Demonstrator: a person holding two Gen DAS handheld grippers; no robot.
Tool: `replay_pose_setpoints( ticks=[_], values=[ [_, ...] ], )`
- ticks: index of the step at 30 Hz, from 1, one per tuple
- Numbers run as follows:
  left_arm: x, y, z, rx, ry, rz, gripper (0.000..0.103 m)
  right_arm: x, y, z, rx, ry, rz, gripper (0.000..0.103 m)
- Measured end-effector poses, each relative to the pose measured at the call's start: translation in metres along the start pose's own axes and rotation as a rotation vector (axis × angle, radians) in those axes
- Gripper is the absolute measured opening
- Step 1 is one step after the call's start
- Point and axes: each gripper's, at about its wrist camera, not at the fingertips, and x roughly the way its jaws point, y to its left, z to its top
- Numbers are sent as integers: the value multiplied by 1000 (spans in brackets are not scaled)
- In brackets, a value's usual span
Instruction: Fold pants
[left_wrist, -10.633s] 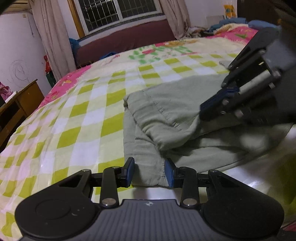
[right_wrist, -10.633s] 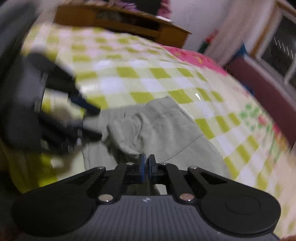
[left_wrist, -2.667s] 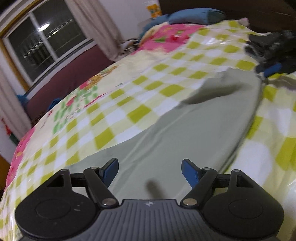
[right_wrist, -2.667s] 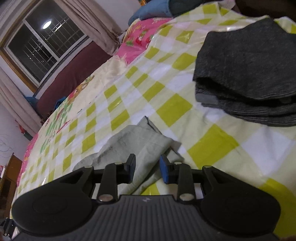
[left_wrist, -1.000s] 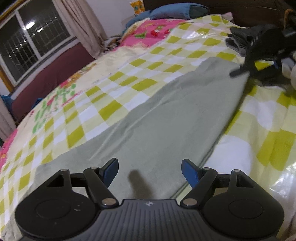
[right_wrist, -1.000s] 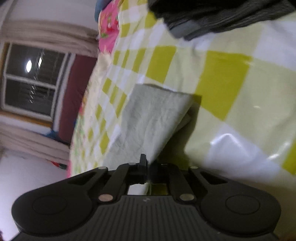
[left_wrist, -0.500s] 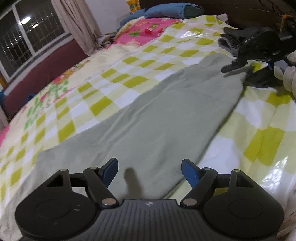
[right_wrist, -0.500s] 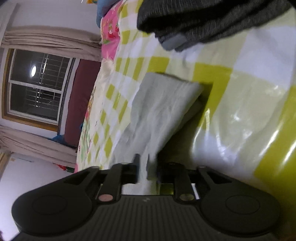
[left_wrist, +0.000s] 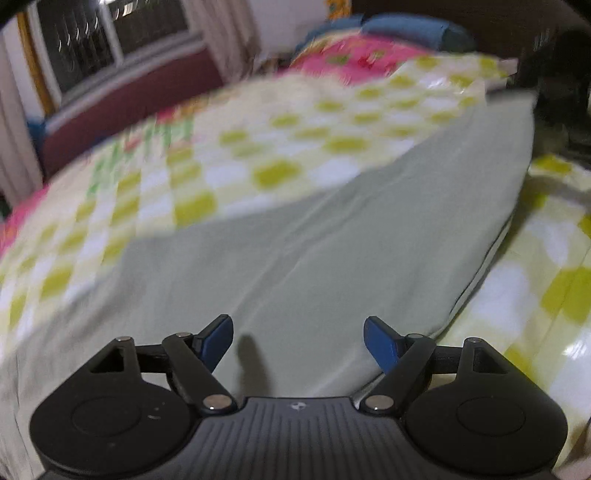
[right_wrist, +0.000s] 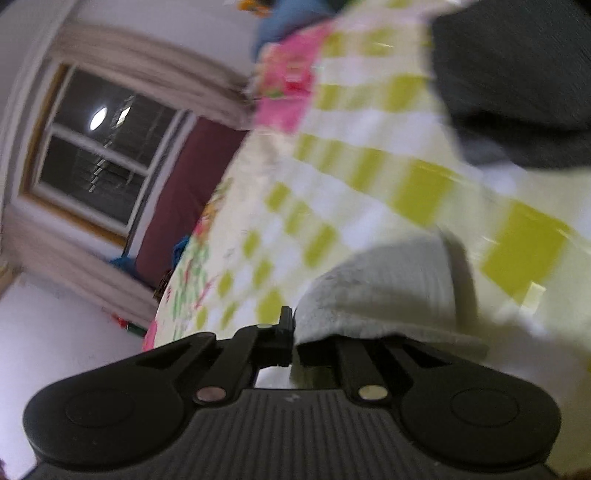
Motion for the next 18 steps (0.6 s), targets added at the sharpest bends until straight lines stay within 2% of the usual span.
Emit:
replay_pose_setpoints(
  ticks=[1,4,8,11,15,18],
  values=[
    [2,5,-4,-19,21,-4,92,5,19,-4,-53,14,7,5],
    [-13,22,-11,-85,17,-25,92,26,82,-27,-237,81,43,5],
    [-42,54,-26,-147,-29,39,92,61,171,-84,-507,186,113,5],
    [-58,84,-47,-208,-24,107,92,89,232,-147,-737,261,172,5],
    [-71,120,-82,-308,-6,192,92,119,285,-245,-1019,380,249,5],
    [-84,151,-100,-470,-31,159,92,140,294,-315,-1190,479,255,5]
  ],
)
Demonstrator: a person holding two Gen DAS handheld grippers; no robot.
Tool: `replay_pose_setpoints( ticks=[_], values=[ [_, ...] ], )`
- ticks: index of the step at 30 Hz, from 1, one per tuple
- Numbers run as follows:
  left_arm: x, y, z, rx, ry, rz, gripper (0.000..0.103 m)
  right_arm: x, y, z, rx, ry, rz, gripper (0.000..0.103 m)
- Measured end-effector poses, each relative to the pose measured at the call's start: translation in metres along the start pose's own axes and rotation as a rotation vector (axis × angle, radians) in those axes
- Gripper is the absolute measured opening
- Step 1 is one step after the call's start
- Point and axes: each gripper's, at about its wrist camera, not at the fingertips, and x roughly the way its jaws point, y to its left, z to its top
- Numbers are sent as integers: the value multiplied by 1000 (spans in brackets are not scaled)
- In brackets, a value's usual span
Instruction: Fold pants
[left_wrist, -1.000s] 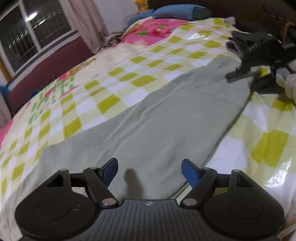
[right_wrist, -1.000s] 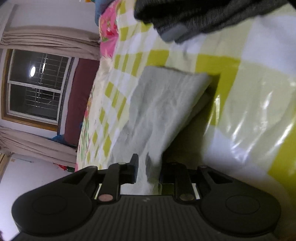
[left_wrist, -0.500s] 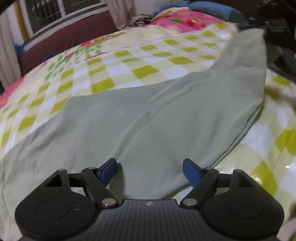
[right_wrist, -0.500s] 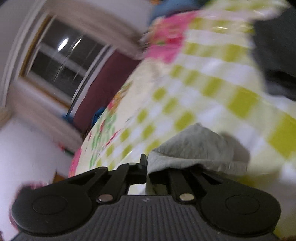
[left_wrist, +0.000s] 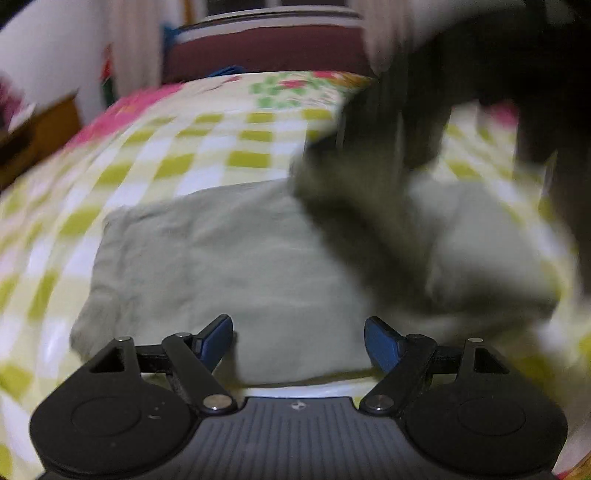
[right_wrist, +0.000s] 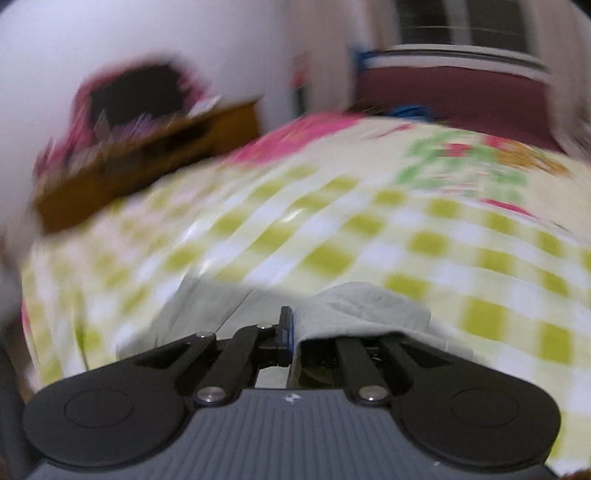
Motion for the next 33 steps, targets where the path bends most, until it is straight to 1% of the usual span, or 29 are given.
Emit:
replay_pose_setpoints(
  ticks=[1,2,4,5,7,9,13,15,16,18,19,20,21,22,24,25,26,29,31,32,33],
  values=[
    [-3,8,0,-27,-12,-3,92,11,11,-7,-19,33,16,5],
    [-4,14,-1,-39,-20,6,92,22,22,-12,-46,56,13,5],
    [-1,22,-6,-52,-15,20,92,31,35,-21,-120,74,-20,5],
    [-2,29,-9,-68,-12,12,92,35,38,-24,-138,82,-29,5],
    [-1,37,-10,-113,-10,-11,92,38,38,-28,-127,92,-32,5],
    [-4,39,-11,-132,-18,-21,92,35,37,-31,-123,79,-43,5],
    [-3,42,-10,-133,-35,-43,92,28,40,-33,-125,42,-63,5],
    [-3,42,-9,-131,-43,-46,92,25,40,-33,-111,50,-47,6],
    [-4,42,-9,-131,-43,-45,92,26,37,-33,-89,65,-36,9],
    [-4,42,-10,-138,-38,-43,92,29,28,-36,-11,83,-15,16],
    [-4,44,-10,-143,-37,-42,92,31,23,-37,34,89,-7,22],
    [-5,45,-10,-145,-38,-39,92,32,17,-37,83,88,-6,26],
    [-6,45,-12,-144,-40,-31,92,32,10,-35,135,79,-3,27],
    [-8,46,-13,-141,-41,-23,92,32,2,-34,210,62,13,27],
    [-10,48,-16,-141,-38,-14,92,32,-18,-33,378,37,60,33],
    [-10,50,-18,-145,-38,-13,91,33,-28,-34,474,33,91,40],
    [-12,52,-20,-151,-40,-15,91,36,-37,-37,567,33,120,42],
    [-14,57,-23,-169,-48,-20,91,42,-56,-47,780,23,183,42],
    [-15,60,-24,-180,-51,-25,91,42,-62,-54,882,-12,188,42],
    [-16,62,-26,-185,-53,-27,91,42,-64,-55,916,-30,178,38],
    [-16,64,-27,-189,-55,-28,91,42,-64,-53,924,-39,160,32]
  ],
)
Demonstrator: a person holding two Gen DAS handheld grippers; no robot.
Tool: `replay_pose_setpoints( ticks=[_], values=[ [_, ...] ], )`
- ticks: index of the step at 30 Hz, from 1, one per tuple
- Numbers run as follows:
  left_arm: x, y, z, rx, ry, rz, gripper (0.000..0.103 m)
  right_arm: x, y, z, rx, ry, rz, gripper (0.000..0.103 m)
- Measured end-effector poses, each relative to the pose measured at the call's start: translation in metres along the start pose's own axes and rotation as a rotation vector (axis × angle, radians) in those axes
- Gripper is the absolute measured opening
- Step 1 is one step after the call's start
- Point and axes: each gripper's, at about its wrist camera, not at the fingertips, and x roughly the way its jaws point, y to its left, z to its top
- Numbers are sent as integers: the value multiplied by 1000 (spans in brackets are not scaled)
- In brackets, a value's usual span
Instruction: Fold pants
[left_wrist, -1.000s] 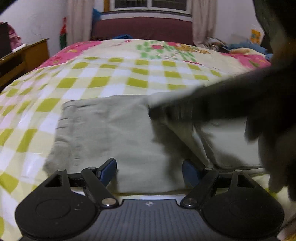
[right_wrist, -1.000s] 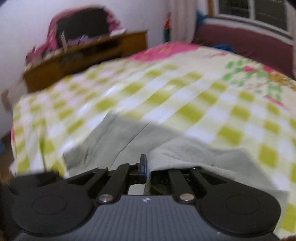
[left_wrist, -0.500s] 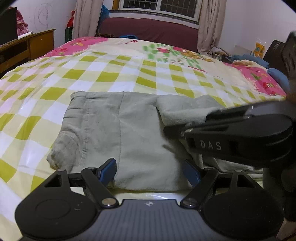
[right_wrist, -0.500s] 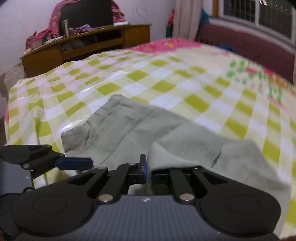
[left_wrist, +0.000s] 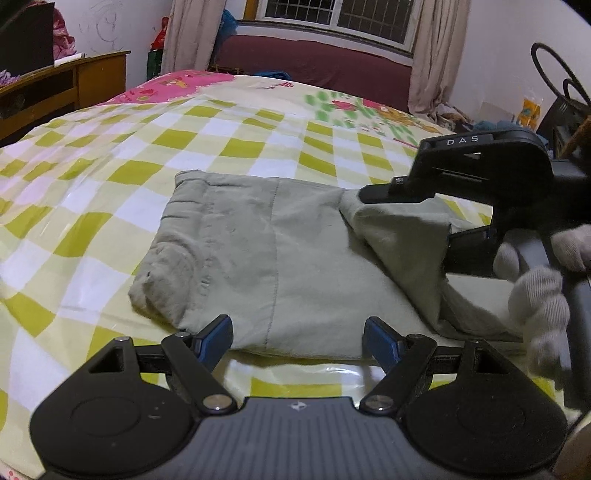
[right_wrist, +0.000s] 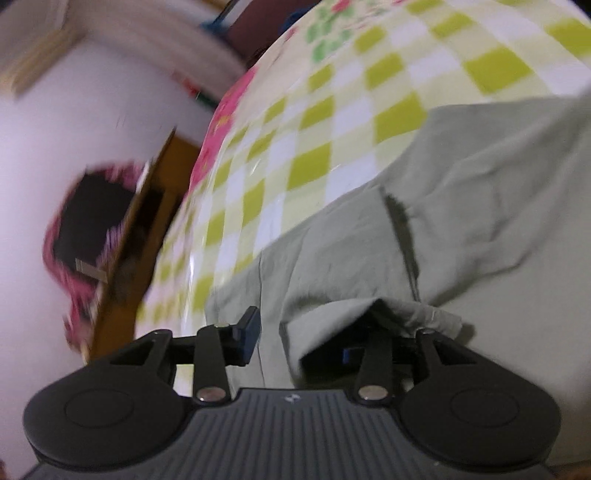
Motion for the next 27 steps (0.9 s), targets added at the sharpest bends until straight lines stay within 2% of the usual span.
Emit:
replay_pose_setpoints(
  ticks=[1,2,4,5,6,9,10,11,14,19,21,23,27],
  values=[
    [-1,2,-1,-4,-2,0,91,1,5,1,-20,-10,-22,11],
    [-1,4,-2,-8,-4,2,91,4,14,1,-69,-10,-46,5],
    [-3,8,-4,-17,-8,7,91,11,40,-5,-219,3,-85,5],
    [-4,11,-5,-21,-10,13,91,16,58,-14,-343,14,-97,5],
    [-5,13,-7,-23,-11,16,91,22,77,-26,-500,17,-124,5],
    [-9,20,-14,-25,-4,36,92,43,131,-100,-1240,-46,-237,6],
    [-11,21,-17,-23,-6,43,92,49,136,-120,-1396,-41,-238,6],
    [-12,23,-20,-22,-11,48,92,53,138,-133,-1465,-21,-221,6],
    [-13,31,-27,-41,9,61,92,66,136,-140,-1480,52,-213,10],
    [-13,33,-28,-40,3,56,92,67,129,-140,-1455,60,-234,13],
    [-13,33,-27,-39,4,55,92,67,129,-138,-1429,68,-223,16],
    [-14,34,-26,-41,3,56,92,67,129,-140,-1411,81,-199,25],
    [-22,36,-29,-38,-1,70,92,62,128,-150,-1447,123,-150,27]
  ],
)
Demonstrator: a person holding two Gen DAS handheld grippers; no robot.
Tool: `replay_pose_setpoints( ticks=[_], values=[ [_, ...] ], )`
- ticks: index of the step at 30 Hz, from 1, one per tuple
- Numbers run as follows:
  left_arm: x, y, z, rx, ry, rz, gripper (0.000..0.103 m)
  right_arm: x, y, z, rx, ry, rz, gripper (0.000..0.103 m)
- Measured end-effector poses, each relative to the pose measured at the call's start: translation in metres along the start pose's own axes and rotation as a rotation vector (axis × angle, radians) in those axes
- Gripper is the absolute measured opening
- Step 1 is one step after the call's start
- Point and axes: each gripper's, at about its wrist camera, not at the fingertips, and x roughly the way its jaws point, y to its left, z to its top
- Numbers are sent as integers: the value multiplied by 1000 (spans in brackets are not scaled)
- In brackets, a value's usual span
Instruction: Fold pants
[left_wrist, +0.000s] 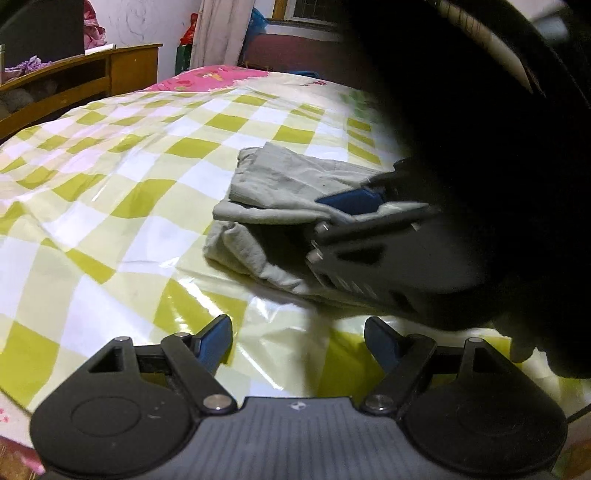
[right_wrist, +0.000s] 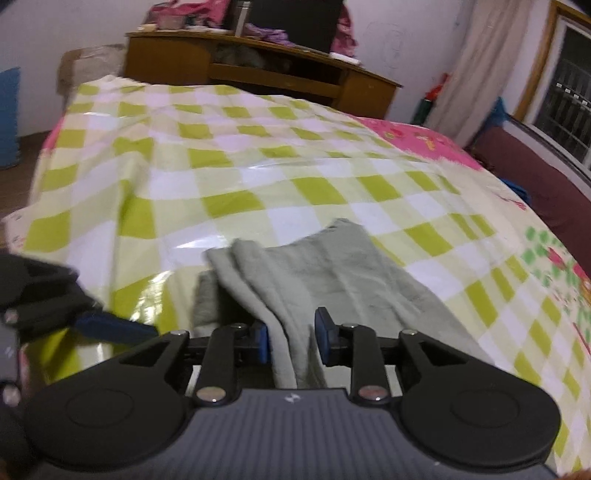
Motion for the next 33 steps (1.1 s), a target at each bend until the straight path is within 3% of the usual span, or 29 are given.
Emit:
replay_pose_setpoints(
  ticks=[3,9,15,18,21,24,29,33],
  values=[
    [-7,0,-1,20,-7,19,92,-10,-2,-9,17,7,11,42],
    [-32,-12,16,112,-99,90,92,-67,-40,-38,243,-23,-17,45],
    [-21,-53,45,239,-175,27,92,-109,-124,-111,553,81,-263,48],
    [3,-77,55,289,-179,-29,92,-121,-158,-149,715,93,-329,48],
    [37,-87,61,315,-94,-16,92,-118,-182,-183,921,99,-236,49],
    [71,-85,56,339,57,31,93,-110,-190,-207,1044,72,-138,50],
    [65,-90,53,370,55,62,93,-116,-200,-228,1180,-40,50,50],
    [71,-104,56,402,64,95,93,-101,-211,-242,1300,-90,125,50]
  ],
)
